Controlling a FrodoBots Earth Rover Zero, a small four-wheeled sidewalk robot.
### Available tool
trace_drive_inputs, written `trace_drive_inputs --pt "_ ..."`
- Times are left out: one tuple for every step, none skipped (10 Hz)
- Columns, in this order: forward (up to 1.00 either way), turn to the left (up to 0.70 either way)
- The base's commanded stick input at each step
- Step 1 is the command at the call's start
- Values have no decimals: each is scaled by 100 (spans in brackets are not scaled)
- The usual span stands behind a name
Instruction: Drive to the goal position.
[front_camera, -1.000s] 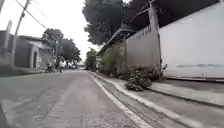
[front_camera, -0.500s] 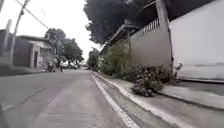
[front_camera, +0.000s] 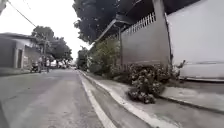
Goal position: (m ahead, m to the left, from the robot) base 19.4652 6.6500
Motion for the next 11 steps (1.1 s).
trace_drive_inputs --pt "93 23" --pt "100 40" --pt "100 40" --pt "100 40" --pt "100 40" --pt "100 40" --pt "100 40" --pt "100 21" --pt "100 0" --pt "100 0" --pt "100 0"
